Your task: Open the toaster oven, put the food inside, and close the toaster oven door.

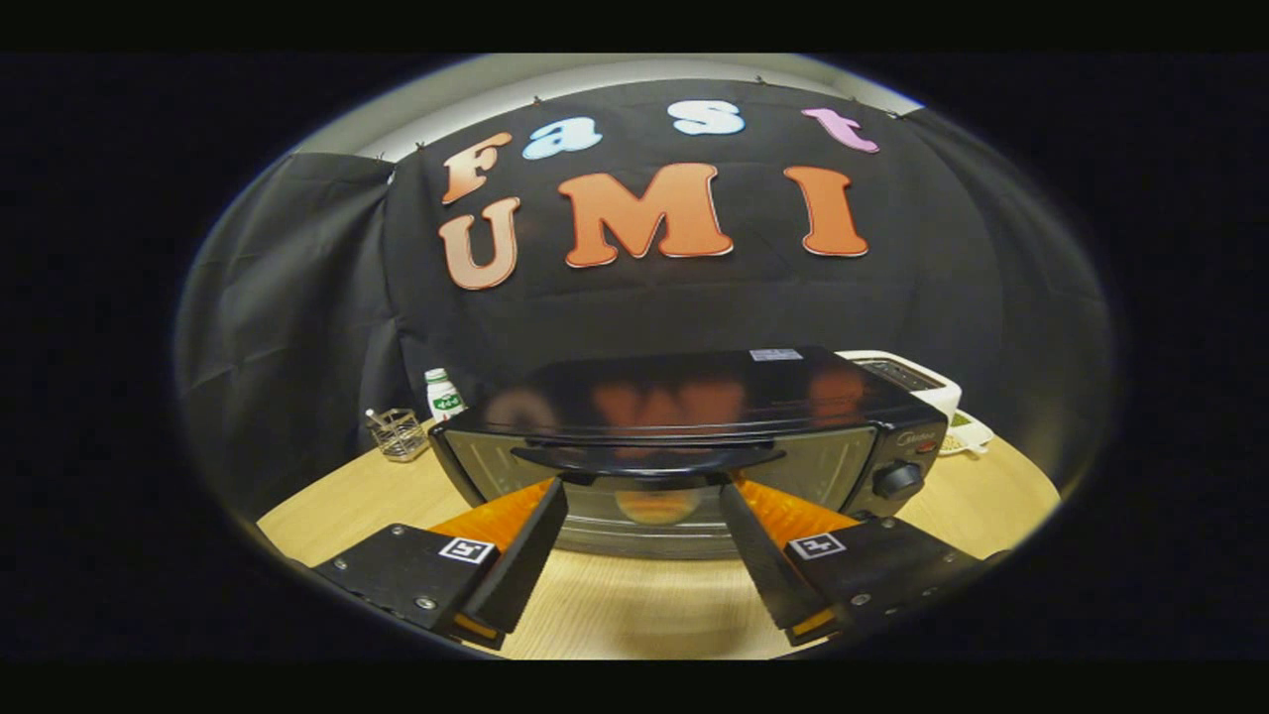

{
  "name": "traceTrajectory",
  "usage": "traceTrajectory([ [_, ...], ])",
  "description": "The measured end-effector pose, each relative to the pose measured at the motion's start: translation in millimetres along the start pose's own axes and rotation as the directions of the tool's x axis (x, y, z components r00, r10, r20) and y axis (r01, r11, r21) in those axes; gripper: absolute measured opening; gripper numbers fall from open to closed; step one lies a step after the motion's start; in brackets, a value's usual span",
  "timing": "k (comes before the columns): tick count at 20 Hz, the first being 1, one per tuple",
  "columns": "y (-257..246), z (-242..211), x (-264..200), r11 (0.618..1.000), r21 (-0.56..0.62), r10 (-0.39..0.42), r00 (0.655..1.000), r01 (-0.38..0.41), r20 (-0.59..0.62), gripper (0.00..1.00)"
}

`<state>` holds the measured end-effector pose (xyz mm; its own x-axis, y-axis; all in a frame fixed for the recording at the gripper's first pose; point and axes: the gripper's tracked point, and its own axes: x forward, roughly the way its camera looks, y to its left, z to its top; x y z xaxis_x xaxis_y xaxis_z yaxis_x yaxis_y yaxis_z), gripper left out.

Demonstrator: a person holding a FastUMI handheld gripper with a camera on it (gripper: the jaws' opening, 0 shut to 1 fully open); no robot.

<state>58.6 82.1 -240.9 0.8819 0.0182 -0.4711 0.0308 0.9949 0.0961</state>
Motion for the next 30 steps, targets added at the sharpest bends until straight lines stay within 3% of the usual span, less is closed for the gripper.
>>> traceTrajectory([
  [6,10.2,0.3,-19.6,0.999,-0.012,0.034,0.999,-0.034,-0.007,0.96],
  [16,-1.9,88.2,-108.0,0.994,-0.108,0.037,0.97,-0.011,0.238,0.96],
  [27,-6.4,136.4,-198.9,0.991,-0.123,0.09,0.931,-0.049,0.354,0.98],
  [30,-8.8,149.7,-222.5,0.988,-0.149,0.093,0.906,-0.034,0.414,0.98],
])
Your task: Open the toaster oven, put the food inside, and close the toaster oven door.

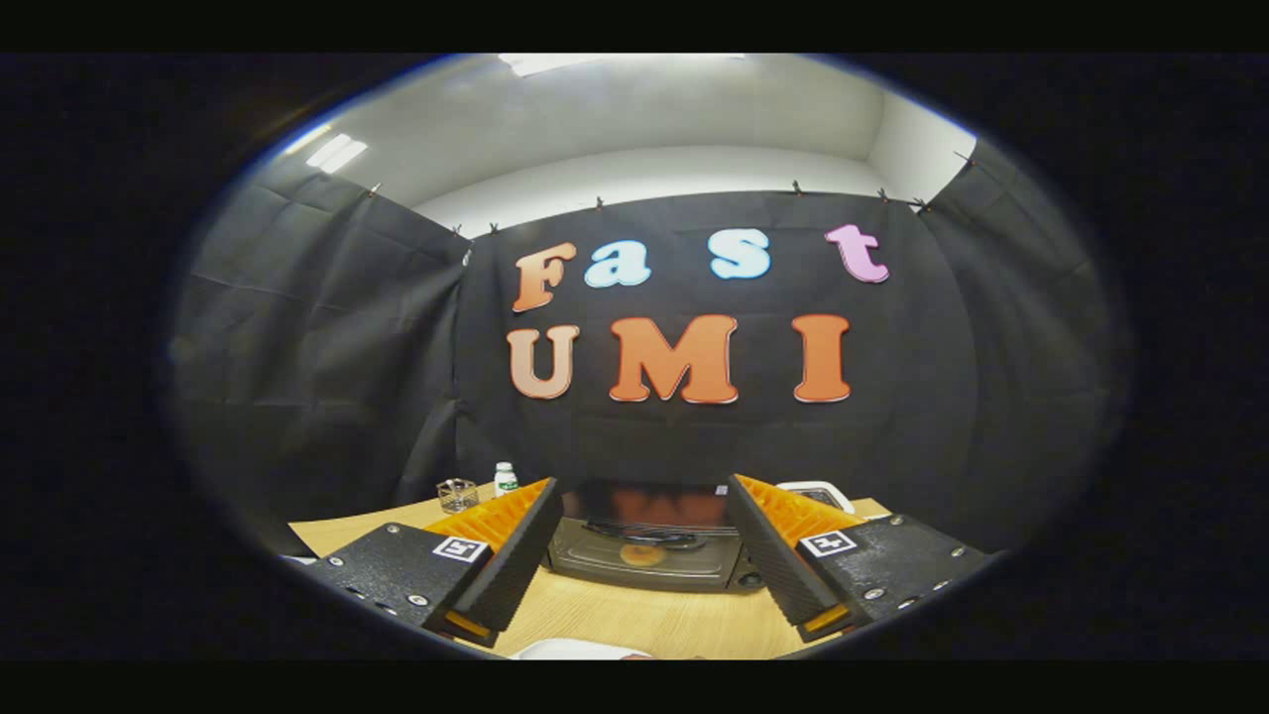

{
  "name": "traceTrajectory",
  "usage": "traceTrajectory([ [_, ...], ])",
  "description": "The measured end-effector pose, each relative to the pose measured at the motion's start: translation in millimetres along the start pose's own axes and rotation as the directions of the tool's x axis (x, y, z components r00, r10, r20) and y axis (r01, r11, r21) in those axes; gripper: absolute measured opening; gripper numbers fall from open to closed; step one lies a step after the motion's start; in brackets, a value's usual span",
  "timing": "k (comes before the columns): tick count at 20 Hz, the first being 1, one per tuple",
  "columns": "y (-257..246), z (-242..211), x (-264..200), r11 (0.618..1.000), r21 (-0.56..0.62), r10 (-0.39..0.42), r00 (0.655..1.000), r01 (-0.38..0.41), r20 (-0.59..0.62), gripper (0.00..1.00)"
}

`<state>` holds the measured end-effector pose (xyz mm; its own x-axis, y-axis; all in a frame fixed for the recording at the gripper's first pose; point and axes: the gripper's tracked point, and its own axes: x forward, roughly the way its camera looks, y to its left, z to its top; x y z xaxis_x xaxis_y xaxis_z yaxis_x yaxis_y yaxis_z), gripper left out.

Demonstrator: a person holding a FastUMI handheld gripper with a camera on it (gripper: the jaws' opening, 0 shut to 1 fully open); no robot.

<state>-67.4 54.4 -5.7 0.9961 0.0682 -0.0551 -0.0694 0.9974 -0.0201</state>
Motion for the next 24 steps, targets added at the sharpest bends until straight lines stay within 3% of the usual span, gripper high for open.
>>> traceTrajectory([
  [5,9.6,23.7,-9.9,1.0,-0.009,0.0,0.995,0.001,0.096,0.98],
  [24,23.8,14.9,-3.5,1.0,-0.023,0.016,0.998,-0.015,0.067,0.98],
])
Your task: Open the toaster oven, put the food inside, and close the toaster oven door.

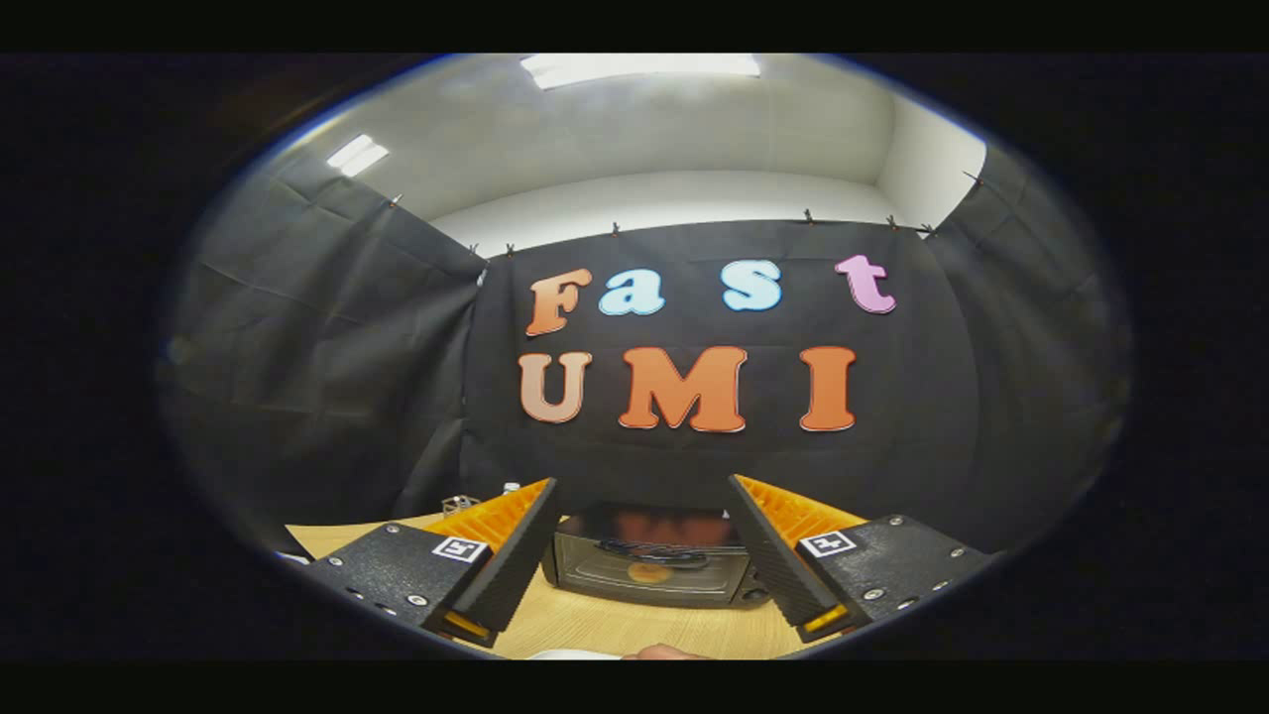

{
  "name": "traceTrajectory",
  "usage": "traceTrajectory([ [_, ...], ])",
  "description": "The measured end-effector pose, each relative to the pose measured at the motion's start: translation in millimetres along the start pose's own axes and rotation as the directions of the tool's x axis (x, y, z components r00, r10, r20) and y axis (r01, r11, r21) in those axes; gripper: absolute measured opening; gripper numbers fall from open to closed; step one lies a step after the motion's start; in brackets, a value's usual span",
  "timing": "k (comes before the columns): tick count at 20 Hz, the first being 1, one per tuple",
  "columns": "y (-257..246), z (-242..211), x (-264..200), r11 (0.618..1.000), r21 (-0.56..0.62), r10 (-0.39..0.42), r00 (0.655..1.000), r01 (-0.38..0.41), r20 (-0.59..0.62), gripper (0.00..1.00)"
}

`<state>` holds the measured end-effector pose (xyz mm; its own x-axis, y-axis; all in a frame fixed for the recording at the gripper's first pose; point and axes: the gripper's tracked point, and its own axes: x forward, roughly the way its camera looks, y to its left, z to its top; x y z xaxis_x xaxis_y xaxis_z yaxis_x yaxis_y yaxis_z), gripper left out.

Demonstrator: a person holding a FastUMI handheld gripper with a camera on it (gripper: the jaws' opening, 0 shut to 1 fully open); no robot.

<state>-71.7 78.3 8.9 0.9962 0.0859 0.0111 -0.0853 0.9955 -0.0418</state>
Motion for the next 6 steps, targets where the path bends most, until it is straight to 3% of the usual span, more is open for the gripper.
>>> traceTrajectory([
  [6,0.5,-0.7,0.0,1.0,-0.003,0.0,1.0,0.0,0.003,0.99],
])
